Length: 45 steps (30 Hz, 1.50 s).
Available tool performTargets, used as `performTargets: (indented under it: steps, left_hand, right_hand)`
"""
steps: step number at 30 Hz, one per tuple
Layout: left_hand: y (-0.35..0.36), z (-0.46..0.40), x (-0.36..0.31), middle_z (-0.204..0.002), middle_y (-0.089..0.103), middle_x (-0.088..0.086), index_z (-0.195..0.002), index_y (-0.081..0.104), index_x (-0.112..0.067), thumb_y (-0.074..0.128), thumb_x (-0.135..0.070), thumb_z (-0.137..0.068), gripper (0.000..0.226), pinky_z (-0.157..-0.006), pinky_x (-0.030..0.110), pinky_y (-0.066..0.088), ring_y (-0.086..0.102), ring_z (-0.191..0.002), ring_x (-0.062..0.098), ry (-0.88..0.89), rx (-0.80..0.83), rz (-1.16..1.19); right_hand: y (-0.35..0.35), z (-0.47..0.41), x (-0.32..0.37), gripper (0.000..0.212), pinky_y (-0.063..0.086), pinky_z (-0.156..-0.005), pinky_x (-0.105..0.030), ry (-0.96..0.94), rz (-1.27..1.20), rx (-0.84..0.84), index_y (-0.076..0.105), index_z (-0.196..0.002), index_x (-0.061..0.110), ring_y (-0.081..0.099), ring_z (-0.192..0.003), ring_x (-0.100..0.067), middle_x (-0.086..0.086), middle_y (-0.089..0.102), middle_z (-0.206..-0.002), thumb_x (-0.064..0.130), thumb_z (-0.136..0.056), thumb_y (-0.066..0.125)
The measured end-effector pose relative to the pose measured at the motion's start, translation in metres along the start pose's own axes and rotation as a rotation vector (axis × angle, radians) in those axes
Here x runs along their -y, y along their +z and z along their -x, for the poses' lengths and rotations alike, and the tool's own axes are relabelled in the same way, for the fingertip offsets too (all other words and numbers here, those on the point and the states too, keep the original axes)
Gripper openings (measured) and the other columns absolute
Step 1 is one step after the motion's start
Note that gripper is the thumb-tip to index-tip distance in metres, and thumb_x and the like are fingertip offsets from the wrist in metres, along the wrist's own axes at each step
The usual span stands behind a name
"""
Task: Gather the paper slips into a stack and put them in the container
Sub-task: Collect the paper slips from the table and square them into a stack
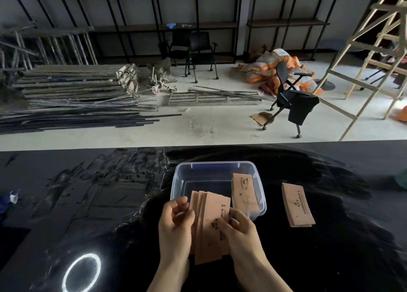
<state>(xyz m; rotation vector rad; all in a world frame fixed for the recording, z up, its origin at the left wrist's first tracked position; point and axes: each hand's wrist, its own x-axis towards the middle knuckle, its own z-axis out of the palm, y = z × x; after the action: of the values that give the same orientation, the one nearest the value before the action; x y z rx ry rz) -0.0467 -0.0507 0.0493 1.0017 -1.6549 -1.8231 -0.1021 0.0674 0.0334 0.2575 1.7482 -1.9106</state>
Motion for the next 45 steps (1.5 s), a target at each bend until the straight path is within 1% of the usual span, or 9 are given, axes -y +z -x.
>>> performTargets:
  steps: [6, 11, 15, 20, 24, 34, 38, 41, 45]
  left_hand:
    - [0.012, 0.009, 0.003, -0.106, 0.072, 0.000, -0.120, 0.060, -0.023, 0.076, -0.011, -0.088, 0.038, -0.079, 0.025, 0.054, 0.070, -0.093, 0.010, -0.033, 0.130, -0.135]
    - [0.021, 0.017, 0.004, -0.096, 0.076, -0.012, -0.109, 0.065, -0.030, 0.083, -0.027, -0.080, 0.034, -0.067, 0.005, 0.050, 0.067, -0.086, -0.011, 0.047, 0.304, -0.456]
    - [0.046, 0.023, 0.002, -0.107, 0.073, -0.010, -0.114, 0.064, -0.029, 0.081, -0.029, -0.082, 0.037, -0.076, 0.015, 0.051, 0.067, -0.097, 0.001, -0.032, 0.387, -0.428]
    - [0.097, 0.041, -0.005, -0.117, 0.057, -0.019, -0.117, 0.050, -0.034, 0.075, -0.035, -0.087, 0.040, -0.101, 0.027, 0.044, 0.053, -0.110, 0.003, -0.027, 0.486, -0.457]
    - [0.142, 0.050, -0.009, -0.107, 0.058, -0.024, -0.123, 0.048, -0.037, 0.073, -0.030, -0.090, 0.042, -0.070, 0.005, 0.049, 0.057, -0.092, -0.008, 0.041, 0.562, -0.464]
    - [0.234, 0.031, 0.019, -0.130, 0.066, -0.003, -0.142, 0.047, -0.022, 0.074, -0.030, -0.087, 0.061, -0.098, 0.031, 0.052, 0.066, -0.115, 0.017, 0.130, 0.509, -0.704]
    - [0.253, 0.024, 0.033, -0.131, 0.066, 0.003, -0.139, 0.051, -0.019, 0.069, -0.026, -0.088, 0.055, -0.100, 0.035, 0.050, 0.064, -0.118, 0.023, 0.081, 0.461, -0.820]
    - [0.248, 0.023, 0.042, -0.131, 0.065, 0.003, -0.138, 0.052, -0.020, 0.069, -0.027, -0.084, 0.058, -0.101, 0.034, 0.048, 0.061, -0.120, 0.023, 0.083, 0.428, -0.851]
    - [0.247, 0.019, 0.050, -0.138, 0.058, 0.007, -0.144, 0.045, -0.018, 0.067, -0.032, -0.088, 0.061, -0.102, 0.035, 0.046, 0.058, -0.125, 0.025, -0.005, 0.440, -0.863]
  right_hand:
    - [-0.010, 0.000, 0.002, 0.020, 0.059, -0.066, -0.037, -0.011, -0.058, 0.015, 0.071, -0.103, 0.007, 0.074, -0.074, -0.026, -0.015, 0.081, -0.084, -0.007, -0.094, 0.061]
    - [-0.029, 0.005, 0.006, 0.017, 0.060, -0.074, -0.038, -0.051, -0.041, 0.011, 0.072, -0.098, 0.008, 0.075, -0.078, -0.025, -0.013, 0.081, -0.085, -0.005, -0.096, 0.062]
    - [-0.061, 0.009, 0.018, 0.021, 0.057, -0.063, -0.025, -0.098, 0.100, 0.050, 0.073, -0.105, 0.018, 0.076, -0.077, -0.017, -0.008, 0.081, -0.090, 0.003, -0.098, 0.061]
    - [-0.114, 0.012, 0.045, 0.038, 0.062, -0.066, -0.033, -0.117, 0.114, -0.018, 0.075, -0.110, 0.030, 0.078, -0.079, -0.024, -0.014, 0.080, -0.090, -0.003, -0.097, 0.060]
    - [-0.151, 0.005, 0.060, 0.036, 0.063, -0.077, -0.044, -0.118, 0.025, -0.113, 0.073, -0.113, 0.023, 0.079, -0.091, -0.031, -0.011, 0.082, -0.097, -0.005, -0.096, 0.061]
    - [-0.197, -0.065, 0.065, 0.035, 0.066, -0.073, -0.044, -0.182, 0.327, -0.435, 0.073, -0.113, 0.023, 0.078, -0.076, -0.019, -0.002, 0.080, -0.086, 0.011, -0.080, 0.077]
    - [-0.202, -0.093, 0.058, 0.044, 0.062, -0.080, -0.034, -0.103, 0.513, -0.454, 0.071, -0.122, 0.025, 0.075, -0.087, -0.020, 0.001, 0.079, -0.093, 0.007, -0.082, 0.064]
    - [-0.193, -0.094, 0.056, 0.044, 0.049, -0.067, -0.023, -0.069, 0.623, -0.457, 0.071, -0.122, 0.026, 0.073, -0.094, -0.020, 0.000, 0.079, -0.103, 0.013, -0.080, 0.069]
    - [-0.191, -0.099, 0.050, 0.049, 0.055, -0.080, -0.029, -0.034, 0.689, -0.495, 0.069, -0.126, 0.028, 0.071, -0.103, -0.022, 0.001, 0.076, -0.112, 0.029, -0.077, 0.069]
